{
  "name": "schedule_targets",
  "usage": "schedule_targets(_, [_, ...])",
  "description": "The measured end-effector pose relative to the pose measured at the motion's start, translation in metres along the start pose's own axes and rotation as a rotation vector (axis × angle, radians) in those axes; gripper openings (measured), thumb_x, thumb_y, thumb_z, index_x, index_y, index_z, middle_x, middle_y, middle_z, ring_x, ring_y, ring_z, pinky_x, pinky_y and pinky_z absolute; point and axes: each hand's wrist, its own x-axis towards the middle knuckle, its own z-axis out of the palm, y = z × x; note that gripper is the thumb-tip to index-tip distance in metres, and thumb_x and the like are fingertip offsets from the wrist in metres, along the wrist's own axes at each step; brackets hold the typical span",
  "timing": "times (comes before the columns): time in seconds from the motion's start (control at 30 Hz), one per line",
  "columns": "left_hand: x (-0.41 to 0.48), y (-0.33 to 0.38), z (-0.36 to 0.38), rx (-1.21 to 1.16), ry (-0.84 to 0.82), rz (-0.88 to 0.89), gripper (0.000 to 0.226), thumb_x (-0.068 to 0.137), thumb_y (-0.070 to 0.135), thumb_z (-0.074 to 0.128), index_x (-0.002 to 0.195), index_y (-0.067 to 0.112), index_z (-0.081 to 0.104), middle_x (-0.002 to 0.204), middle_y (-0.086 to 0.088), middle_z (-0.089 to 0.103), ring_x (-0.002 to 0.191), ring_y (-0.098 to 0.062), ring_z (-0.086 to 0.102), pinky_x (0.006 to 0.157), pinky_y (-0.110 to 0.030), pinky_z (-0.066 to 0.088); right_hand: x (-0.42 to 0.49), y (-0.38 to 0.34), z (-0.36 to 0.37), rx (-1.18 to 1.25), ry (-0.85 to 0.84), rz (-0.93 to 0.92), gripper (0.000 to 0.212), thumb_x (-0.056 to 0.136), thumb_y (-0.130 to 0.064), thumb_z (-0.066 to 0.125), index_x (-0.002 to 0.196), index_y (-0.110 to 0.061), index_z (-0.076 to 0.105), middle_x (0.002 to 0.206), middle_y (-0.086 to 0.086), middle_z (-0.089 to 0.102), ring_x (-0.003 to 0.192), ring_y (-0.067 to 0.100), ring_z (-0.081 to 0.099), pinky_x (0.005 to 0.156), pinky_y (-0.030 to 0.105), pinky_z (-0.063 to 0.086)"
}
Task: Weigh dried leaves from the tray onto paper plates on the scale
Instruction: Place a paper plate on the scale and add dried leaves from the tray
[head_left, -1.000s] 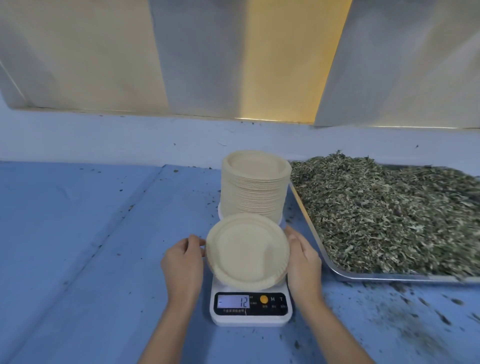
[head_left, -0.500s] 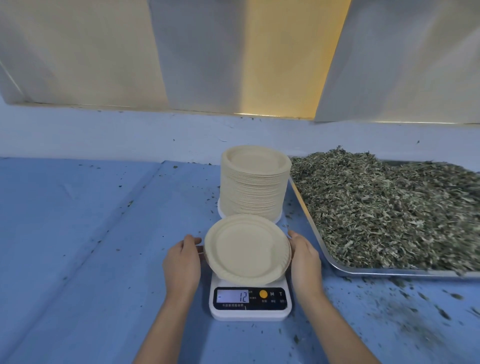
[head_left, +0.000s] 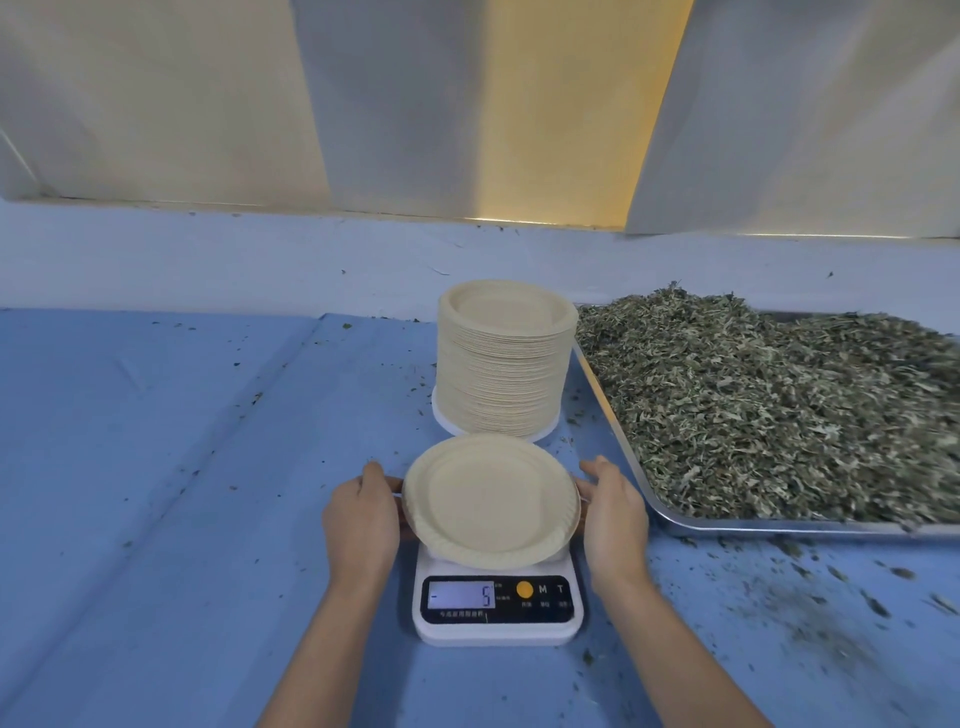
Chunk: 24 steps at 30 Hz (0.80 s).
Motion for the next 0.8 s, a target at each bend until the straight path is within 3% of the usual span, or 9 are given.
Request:
schedule_targets(0.07, [0.001, -0.001, 0.000, -0.002, 0.006, 0.007, 0.049, 0.094, 0.026, 0.032, 0.063, 0.011, 0.068, 0.063, -0.009, 0.069, 0.072, -0.032, 0.066, 0.078, -0.043, 0.053, -0.001, 0.000, 0.001, -0.018, -0.016, -0.014, 0.031, 0.099, -0.035, 0.037, 0.109, -0.020, 0.062, 0.103, -0.001, 0.067, 0.089, 0.005, 0.059, 0.069, 0.023, 0.038])
schedule_targets(0.17, [0.006, -0.002, 0.002, -0.053, 0.006, 0.024, 0.045, 0.095, 0.026, 0.032, 0.074, 0.012, 0.068, 0.077, -0.005, 0.071, 0.079, -0.025, 0.065, 0.079, -0.038, 0.050, 0.001, -0.005, -0.001, -0.083, -0.014, -0.148, 0.024, 0.098, -0.029, 0.041, 0.099, -0.018, 0.063, 0.099, 0.001, 0.067, 0.093, 0.011, 0.061, 0.081, 0.033, 0.048])
schedule_targets(0.27, [0.014, 0.003, 0.007, -0.205, 0.003, -0.026, 0.042, 0.097, 0.026, 0.033, 0.083, 0.005, 0.066, 0.080, -0.010, 0.071, 0.074, -0.021, 0.066, 0.065, -0.030, 0.048, 0.017, -0.020, -0.014, -0.304, 0.053, -0.410, 0.021, 0.095, -0.017, 0.048, 0.110, -0.017, 0.063, 0.097, -0.007, 0.065, 0.087, 0.003, 0.059, 0.074, 0.019, 0.042])
schedule_targets(0.43, [0.029, 0.015, 0.015, -0.351, 0.038, -0.002, 0.041, 0.097, 0.024, 0.031, 0.079, 0.006, 0.064, 0.079, -0.013, 0.069, 0.072, -0.024, 0.064, 0.067, -0.030, 0.050, 0.055, -0.044, -0.044, -0.856, 0.233, -0.712, 0.031, 0.091, -0.006, 0.052, 0.117, -0.015, 0.064, 0.118, 0.002, 0.062, 0.113, 0.021, 0.050, 0.078, 0.031, 0.043])
schedule_targets(0.5, [0.032, 0.014, 0.017, -0.347, 0.051, 0.021, 0.042, 0.098, 0.024, 0.031, 0.079, 0.007, 0.064, 0.079, -0.012, 0.069, 0.071, -0.023, 0.063, 0.066, -0.029, 0.048, 0.065, -0.046, -0.051, -1.121, 0.258, -0.699, 0.036, 0.090, -0.013, 0.057, 0.125, -0.019, 0.060, 0.139, 0.005, 0.051, 0.133, 0.025, 0.034, 0.101, 0.042, 0.036])
schedule_targets(0.53, [0.032, 0.013, 0.018, -0.343, 0.060, 0.033, 0.042, 0.097, 0.024, 0.031, 0.079, 0.007, 0.064, 0.079, -0.012, 0.069, 0.070, -0.022, 0.063, 0.065, -0.029, 0.047, 0.068, -0.047, -0.053, -1.234, 0.265, -0.663, 0.041, 0.090, -0.021, 0.060, 0.130, -0.023, 0.056, 0.148, 0.006, 0.040, 0.141, 0.028, 0.022, 0.111, 0.048, 0.022])
schedule_targets(0.63, [0.032, 0.010, 0.021, -0.333, 0.081, 0.057, 0.041, 0.096, 0.024, 0.031, 0.081, 0.007, 0.065, 0.078, -0.010, 0.069, 0.070, -0.021, 0.062, 0.064, -0.027, 0.045, 0.076, -0.048, -0.055, -1.389, 0.245, -0.480, 0.054, 0.089, -0.040, 0.060, 0.139, -0.034, 0.042, 0.159, 0.006, 0.013, 0.145, 0.036, -0.003, 0.112, 0.061, -0.001])
schedule_targets(0.7, [0.032, 0.008, 0.023, -0.338, 0.073, 0.063, 0.040, 0.095, 0.024, 0.031, 0.081, 0.007, 0.064, 0.076, -0.009, 0.069, 0.069, -0.020, 0.061, 0.062, -0.026, 0.045, 0.079, -0.047, -0.055, -1.367, 0.222, -0.383, 0.052, 0.091, -0.040, 0.058, 0.140, -0.033, 0.041, 0.160, 0.008, 0.010, 0.145, 0.039, -0.003, 0.112, 0.062, 0.003])
schedule_targets(0.8, [0.031, 0.008, 0.026, -0.315, 0.043, 0.085, 0.040, 0.095, 0.025, 0.032, 0.079, 0.009, 0.065, 0.075, -0.007, 0.069, 0.068, -0.018, 0.062, 0.062, -0.026, 0.045, 0.081, -0.046, -0.058, -1.333, 0.229, -0.396, 0.041, 0.093, -0.028, 0.058, 0.134, -0.025, 0.051, 0.153, 0.010, 0.029, 0.141, 0.035, 0.020, 0.111, 0.053, 0.023])
